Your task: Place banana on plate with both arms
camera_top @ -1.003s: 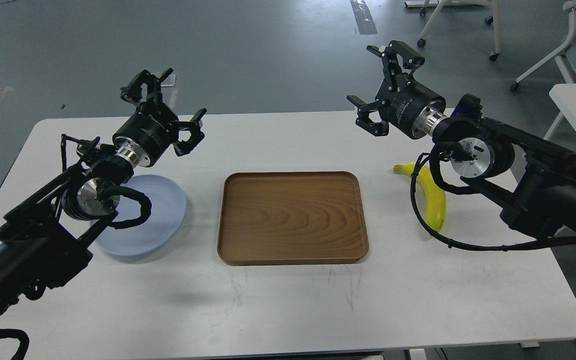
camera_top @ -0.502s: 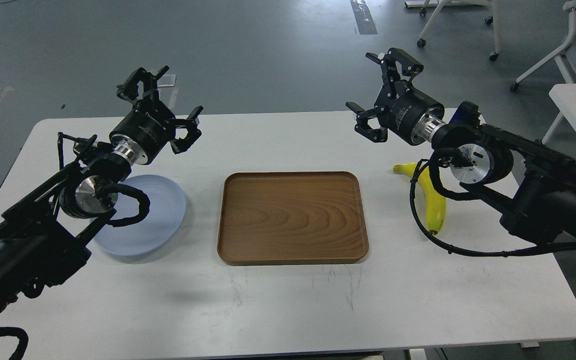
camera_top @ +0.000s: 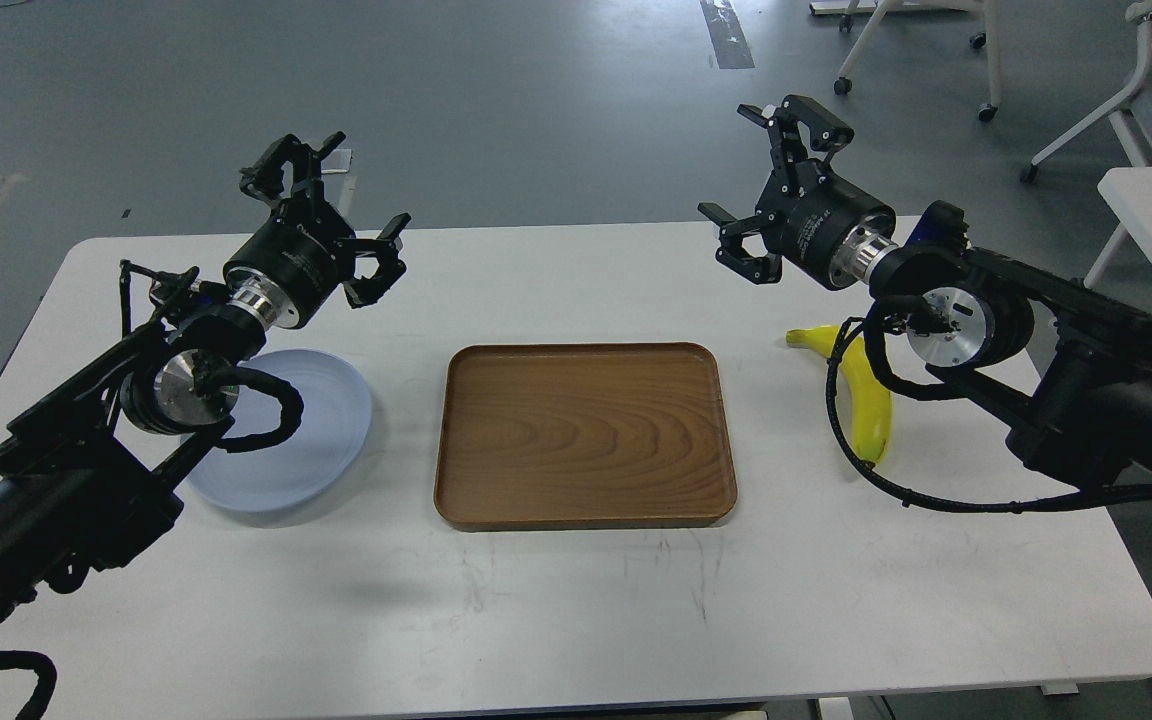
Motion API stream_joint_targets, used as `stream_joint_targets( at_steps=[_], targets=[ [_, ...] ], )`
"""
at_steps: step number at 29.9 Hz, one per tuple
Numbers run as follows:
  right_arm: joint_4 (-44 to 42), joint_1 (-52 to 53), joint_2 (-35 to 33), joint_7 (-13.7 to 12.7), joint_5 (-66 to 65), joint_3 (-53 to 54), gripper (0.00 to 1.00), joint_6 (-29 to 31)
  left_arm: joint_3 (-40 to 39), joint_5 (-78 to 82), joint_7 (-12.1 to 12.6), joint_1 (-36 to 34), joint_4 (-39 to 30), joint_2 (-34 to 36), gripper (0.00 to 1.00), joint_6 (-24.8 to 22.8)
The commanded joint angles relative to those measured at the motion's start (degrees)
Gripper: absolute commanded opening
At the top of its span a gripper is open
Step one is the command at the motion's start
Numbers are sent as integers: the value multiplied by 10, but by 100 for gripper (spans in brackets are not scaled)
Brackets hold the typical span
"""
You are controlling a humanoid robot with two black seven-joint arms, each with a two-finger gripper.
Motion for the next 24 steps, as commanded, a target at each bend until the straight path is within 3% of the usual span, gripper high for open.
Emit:
stream_joint_targets(
  at_steps=[1, 10, 11, 13, 16, 19, 24],
  targets=[
    [-1, 1, 2, 0, 0, -1, 99, -1, 0, 0, -1, 0, 0, 0, 98, 0],
    [-1, 1, 2, 1, -1, -2, 99, -1, 2, 34, -6, -1, 0, 9, 98, 0],
    [-1, 1, 2, 1, -1, -2, 99, -1, 3, 53, -12, -1, 0, 9, 98, 2],
    [-3, 0, 4, 5, -2, -2, 99, -1, 3, 138, -47, -1, 0, 5, 98, 16],
    [-5, 0, 6, 6, -4, -2, 99, -2, 3, 356, -109, -3, -6, 6, 98, 78],
    [-6, -1, 5, 7, -5, -2, 99, -2, 9, 497, -108, -8, -7, 11, 98, 146],
    [-7, -2, 2, 7, -6, -5, 99, -2, 84, 654, -108, -10, -10, 84, 98, 175]
  ],
)
